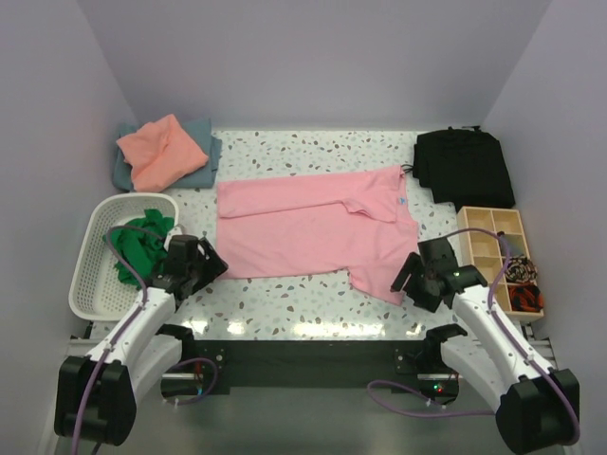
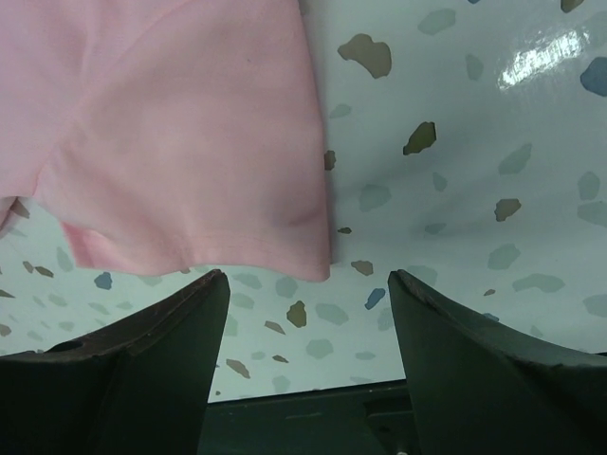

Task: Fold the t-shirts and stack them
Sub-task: Grap the side of the flattened tshirt closest away from the robot with both arms

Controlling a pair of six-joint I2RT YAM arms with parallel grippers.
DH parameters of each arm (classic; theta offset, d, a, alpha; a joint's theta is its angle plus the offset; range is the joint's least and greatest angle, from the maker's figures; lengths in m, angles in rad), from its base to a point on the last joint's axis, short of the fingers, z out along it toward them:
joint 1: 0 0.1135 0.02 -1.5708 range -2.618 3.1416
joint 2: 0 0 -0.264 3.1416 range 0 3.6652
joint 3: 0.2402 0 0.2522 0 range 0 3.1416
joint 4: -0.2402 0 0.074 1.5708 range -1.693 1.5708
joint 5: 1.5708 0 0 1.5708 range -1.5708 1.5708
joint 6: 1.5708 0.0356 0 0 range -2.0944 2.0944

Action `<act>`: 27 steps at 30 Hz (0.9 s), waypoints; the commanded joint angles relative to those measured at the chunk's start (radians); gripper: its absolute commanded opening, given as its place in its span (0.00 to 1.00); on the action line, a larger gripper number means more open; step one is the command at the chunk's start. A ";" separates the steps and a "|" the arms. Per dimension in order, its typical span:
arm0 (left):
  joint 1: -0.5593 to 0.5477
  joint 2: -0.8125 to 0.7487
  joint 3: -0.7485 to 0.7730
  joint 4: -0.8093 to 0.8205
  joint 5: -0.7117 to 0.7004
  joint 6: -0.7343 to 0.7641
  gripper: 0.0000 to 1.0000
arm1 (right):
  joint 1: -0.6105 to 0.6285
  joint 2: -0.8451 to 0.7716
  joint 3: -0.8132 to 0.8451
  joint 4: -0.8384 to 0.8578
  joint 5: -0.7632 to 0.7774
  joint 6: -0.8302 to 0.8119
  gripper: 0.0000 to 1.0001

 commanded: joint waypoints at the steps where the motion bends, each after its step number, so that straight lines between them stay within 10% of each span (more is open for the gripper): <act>1: -0.003 0.031 -0.038 0.061 0.011 -0.011 0.74 | 0.009 0.010 -0.050 0.041 0.006 0.042 0.72; 15: -0.004 0.034 -0.146 0.153 0.039 -0.027 0.48 | 0.019 0.093 -0.104 0.201 -0.025 0.055 0.57; 20: -0.003 0.025 -0.147 0.142 0.033 -0.022 0.35 | 0.019 0.110 -0.110 0.242 -0.031 0.051 0.20; 27: -0.004 0.017 -0.146 0.146 0.028 -0.019 0.03 | 0.019 0.113 -0.096 0.258 -0.024 0.031 0.00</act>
